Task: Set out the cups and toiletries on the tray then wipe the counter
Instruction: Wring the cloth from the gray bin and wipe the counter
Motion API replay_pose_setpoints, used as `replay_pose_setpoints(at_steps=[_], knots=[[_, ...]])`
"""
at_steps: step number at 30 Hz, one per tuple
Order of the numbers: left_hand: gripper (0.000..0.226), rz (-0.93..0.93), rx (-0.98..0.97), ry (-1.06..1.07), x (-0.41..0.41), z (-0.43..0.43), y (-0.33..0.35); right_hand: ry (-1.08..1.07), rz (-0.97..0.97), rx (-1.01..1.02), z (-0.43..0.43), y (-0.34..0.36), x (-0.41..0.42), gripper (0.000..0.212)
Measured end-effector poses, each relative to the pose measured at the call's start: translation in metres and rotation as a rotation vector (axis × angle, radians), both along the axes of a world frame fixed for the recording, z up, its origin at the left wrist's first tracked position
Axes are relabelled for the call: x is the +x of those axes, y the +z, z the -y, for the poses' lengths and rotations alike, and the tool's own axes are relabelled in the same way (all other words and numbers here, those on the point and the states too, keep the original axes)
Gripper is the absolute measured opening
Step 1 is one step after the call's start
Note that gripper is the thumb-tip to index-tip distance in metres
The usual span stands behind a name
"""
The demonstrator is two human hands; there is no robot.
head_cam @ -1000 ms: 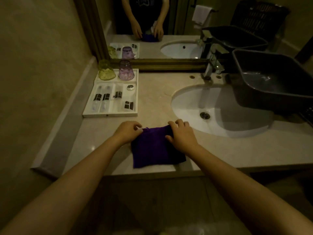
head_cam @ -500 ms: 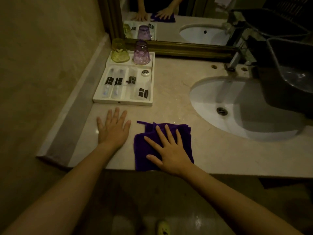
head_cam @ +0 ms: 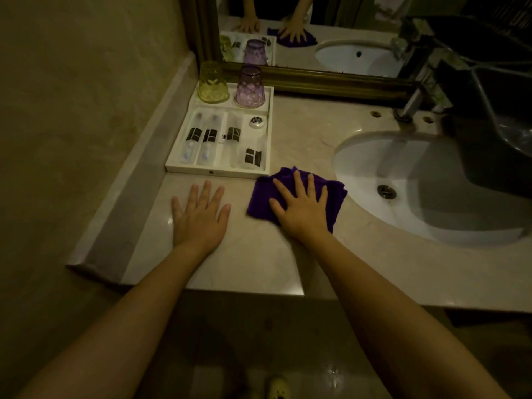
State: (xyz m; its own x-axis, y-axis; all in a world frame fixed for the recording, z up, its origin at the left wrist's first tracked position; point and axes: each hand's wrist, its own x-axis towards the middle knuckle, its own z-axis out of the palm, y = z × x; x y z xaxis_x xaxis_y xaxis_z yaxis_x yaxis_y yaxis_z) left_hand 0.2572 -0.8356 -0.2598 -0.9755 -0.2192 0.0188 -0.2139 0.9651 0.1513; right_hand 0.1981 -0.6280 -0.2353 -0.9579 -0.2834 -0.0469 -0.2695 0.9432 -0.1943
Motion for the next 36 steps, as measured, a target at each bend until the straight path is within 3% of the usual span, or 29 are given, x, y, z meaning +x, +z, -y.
replay_pose_setpoints(at_steps=[8, 20, 25, 36], knots=[[0.058, 0.000, 0.007, 0.007, 0.001, -0.003, 0.004, -0.067, -0.005, -0.007, -0.025, -0.003, 0.019, 0.059], [0.057, 0.025, 0.022, 0.000, 0.004, -0.007, 0.011, 0.035, -0.032, 0.063, -0.058, -0.013, 0.108, 0.060], [0.057, 0.056, 0.012, 0.040, 0.002, -0.010, 0.012, 0.057, -0.021, 0.054, -0.062, -0.009, 0.096, 0.063], [0.070, 0.134, 0.127, 0.347, -0.011, -0.065, 0.021, 0.073, -0.010, 0.013, -0.073, -0.004, 0.013, 0.061]])
